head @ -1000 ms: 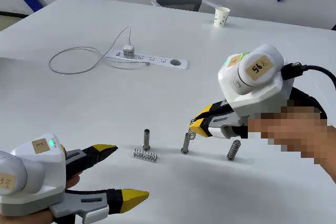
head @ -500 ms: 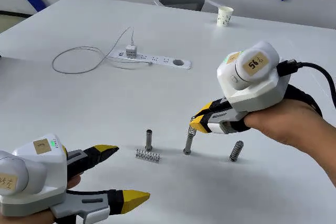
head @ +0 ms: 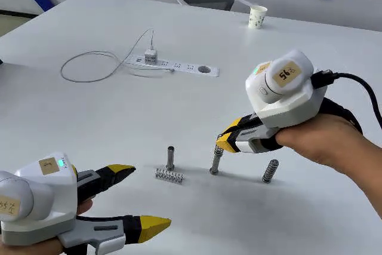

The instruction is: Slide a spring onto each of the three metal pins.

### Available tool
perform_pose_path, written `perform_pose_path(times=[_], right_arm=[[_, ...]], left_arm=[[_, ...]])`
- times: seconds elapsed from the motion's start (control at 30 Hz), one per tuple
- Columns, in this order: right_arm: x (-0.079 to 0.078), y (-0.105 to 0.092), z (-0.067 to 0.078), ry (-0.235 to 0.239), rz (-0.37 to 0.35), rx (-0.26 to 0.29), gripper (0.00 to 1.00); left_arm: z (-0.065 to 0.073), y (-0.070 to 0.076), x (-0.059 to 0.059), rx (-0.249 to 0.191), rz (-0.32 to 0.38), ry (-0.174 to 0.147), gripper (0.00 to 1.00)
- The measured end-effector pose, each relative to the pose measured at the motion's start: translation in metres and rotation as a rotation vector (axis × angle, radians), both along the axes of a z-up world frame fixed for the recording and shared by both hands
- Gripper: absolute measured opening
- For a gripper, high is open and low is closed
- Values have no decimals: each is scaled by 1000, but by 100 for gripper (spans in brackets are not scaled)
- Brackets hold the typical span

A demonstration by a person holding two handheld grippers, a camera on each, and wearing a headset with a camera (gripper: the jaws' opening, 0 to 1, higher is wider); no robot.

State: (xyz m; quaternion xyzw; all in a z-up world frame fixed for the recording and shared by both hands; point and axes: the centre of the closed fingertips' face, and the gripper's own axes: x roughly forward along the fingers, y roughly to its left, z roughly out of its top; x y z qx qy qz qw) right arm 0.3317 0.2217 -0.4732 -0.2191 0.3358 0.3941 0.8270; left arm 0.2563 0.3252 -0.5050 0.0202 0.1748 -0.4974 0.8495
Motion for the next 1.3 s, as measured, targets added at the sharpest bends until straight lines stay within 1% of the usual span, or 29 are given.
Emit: perform_pose_path(times=[0.47,0.97,1.3], right_arm=[[1,-1,-18,37,-12,6,12],[2,-1,-36,61,-21,10,12],[1,-2,-44,73,-19,3,12]], left_arm=[[-2,4,1,5,2,4,74],[-4,4,1,6,6,11,74],[-4,2,1,9,1,12,74]])
